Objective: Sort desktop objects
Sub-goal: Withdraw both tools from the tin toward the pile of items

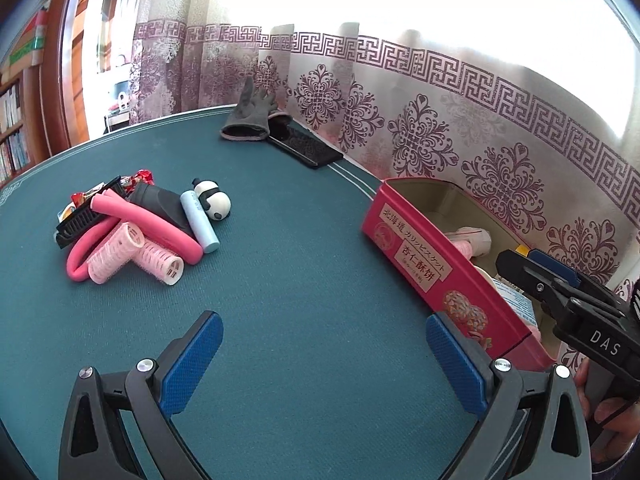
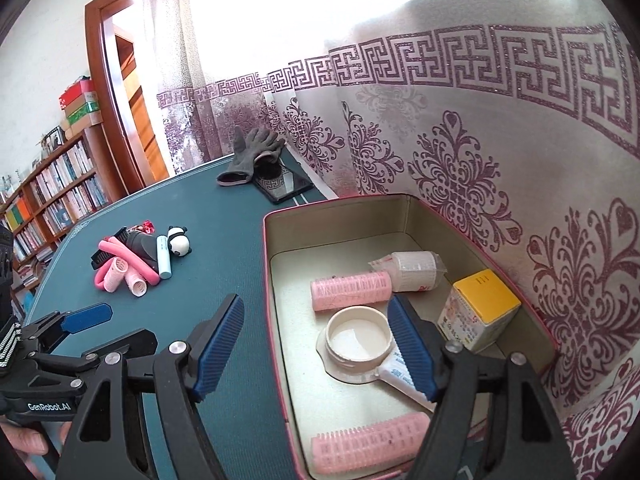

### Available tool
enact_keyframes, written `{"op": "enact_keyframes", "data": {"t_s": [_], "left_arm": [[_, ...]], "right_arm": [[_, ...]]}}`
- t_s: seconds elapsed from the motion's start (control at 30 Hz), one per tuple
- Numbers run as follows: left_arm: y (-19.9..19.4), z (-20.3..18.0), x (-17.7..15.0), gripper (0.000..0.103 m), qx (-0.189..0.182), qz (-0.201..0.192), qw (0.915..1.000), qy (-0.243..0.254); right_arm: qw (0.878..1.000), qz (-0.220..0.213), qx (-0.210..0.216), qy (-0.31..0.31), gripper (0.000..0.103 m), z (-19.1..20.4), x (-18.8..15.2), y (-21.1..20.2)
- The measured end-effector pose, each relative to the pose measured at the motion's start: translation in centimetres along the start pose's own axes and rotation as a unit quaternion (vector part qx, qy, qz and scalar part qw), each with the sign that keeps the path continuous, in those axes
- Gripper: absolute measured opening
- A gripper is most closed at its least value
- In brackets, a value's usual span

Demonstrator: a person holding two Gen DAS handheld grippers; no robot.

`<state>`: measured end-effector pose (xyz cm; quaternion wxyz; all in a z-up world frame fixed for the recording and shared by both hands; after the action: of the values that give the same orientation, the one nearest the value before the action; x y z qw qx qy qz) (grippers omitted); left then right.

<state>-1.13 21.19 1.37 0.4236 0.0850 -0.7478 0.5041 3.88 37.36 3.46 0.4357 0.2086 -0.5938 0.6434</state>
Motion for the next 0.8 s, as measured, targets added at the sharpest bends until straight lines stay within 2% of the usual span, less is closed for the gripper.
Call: {"op": "enact_keyframes", "data": {"t_s": [0.23,0.53,0.8], "left_arm": [[-0.7,6.3,-0.9,0.103,0.045,-0.001,0.998,-0.044],[-1.5,15.2,-2.0,0.103,0.11,-0.002,0.9877,-0.111],[-2.0,19.9,-1.3,0.103,0.15,-0.006,0.9816,-0.118]], "right_arm": [[0.999,0.004,0.04,-0.033,0.078,5.4,0.1,1.4],[0.993,0.034,0.086,-0.069,0.078,11.3,-1.1,4.9],[0.988,0.05,0.113,-0.09,0.078,14.9,-1.5,7.5]]}}
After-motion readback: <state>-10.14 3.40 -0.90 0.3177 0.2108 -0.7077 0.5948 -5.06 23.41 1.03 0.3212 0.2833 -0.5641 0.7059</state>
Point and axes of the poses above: each gripper's, at about its wrist camera, not at the fingertips, and y roughly the way its jaws point, z to its left, x to its top, the point moved 9 cm from there along y, roughly the way its jaws point, and after that the axes turned 4 degrees about y, right-handed, at the moved point
